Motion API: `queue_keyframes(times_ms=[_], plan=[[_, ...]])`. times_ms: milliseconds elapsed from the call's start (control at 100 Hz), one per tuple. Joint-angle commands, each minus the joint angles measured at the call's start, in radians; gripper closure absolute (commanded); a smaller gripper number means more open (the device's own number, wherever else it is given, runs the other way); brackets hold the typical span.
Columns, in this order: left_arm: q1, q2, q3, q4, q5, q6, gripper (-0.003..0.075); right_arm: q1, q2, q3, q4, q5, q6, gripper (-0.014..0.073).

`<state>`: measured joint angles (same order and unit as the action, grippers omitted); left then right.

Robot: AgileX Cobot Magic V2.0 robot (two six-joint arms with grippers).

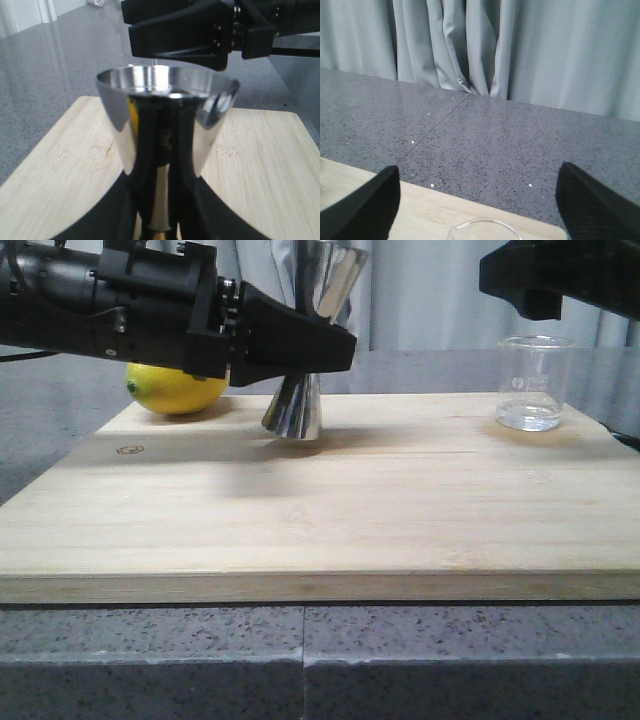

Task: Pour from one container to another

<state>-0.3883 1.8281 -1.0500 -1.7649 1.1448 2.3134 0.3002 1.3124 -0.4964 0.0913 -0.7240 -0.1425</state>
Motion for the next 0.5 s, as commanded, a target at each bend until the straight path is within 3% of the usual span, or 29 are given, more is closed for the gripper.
queue_keyframes(times_ms=[0,490], plan=[[-0.009,-0.042,-0.051,-0.086,0.113,0.003,0.0722,-0.006,-0.032,-0.023,-0.015,-0.07,-0.013,0.0018],[-0.009,-0.027,-0.063,-0.086,0.109,0.003,0.0722,-0.006,-0.032,-0.023,-0.016,-0.074,-0.013,0.0018]])
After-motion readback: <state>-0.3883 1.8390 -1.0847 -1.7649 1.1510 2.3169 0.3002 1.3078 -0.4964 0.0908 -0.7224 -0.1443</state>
